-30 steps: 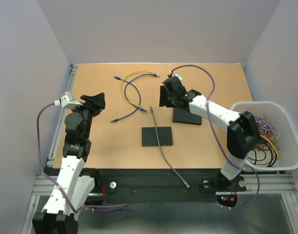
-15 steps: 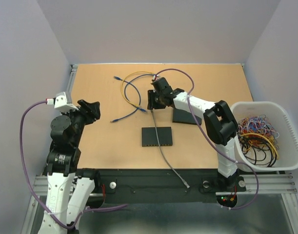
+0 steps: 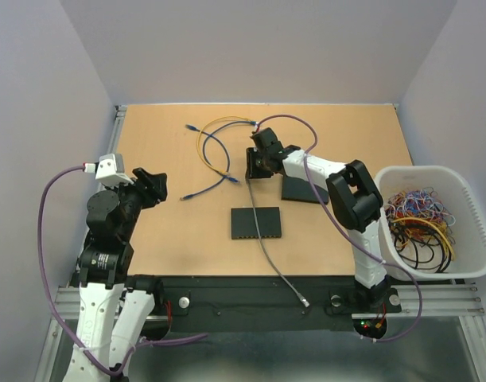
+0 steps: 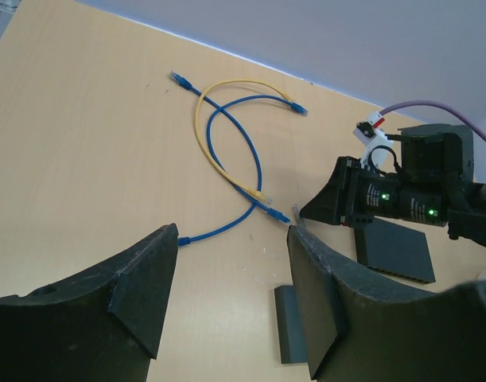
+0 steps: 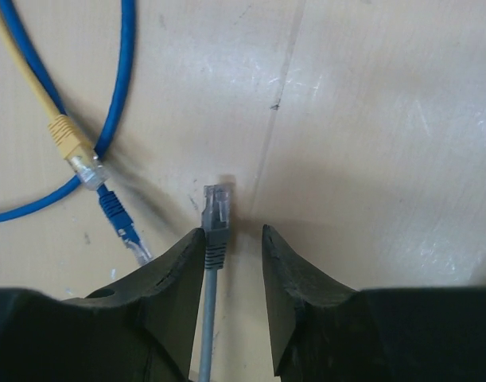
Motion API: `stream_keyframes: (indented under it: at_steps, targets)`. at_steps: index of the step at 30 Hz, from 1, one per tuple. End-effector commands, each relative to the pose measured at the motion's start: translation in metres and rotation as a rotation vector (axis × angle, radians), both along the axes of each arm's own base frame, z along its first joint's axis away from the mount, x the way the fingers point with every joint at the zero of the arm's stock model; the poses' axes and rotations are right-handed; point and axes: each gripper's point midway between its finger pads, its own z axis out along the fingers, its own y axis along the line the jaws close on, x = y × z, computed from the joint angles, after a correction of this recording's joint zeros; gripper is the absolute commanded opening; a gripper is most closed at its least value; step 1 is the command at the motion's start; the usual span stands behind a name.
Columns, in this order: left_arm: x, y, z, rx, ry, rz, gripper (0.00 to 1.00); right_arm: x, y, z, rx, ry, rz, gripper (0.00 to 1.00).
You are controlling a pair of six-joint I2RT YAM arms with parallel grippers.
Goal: Insert the plug into the switch port
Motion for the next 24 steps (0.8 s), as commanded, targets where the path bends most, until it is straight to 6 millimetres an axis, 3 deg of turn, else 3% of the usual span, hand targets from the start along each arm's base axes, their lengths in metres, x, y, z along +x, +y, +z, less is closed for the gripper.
stream_keyframes:
  at_steps: [1,11,24]
  targets:
    - [-0.002,-0.003,0.013,0.001,-0.062,-0.018,0.68,0.013,0.011,0.006,0.059,-0.027,0.005,0.4]
    - [0.0,-0.004,0.011,-0.001,-0.052,-0.023,0.68,0.01,0.015,-0.004,0.08,-0.001,0.009,0.36]
    - [-0.001,-0.004,0.009,-0.003,-0.05,-0.021,0.68,-0.003,0.015,-0.03,0.093,0.056,0.011,0.21]
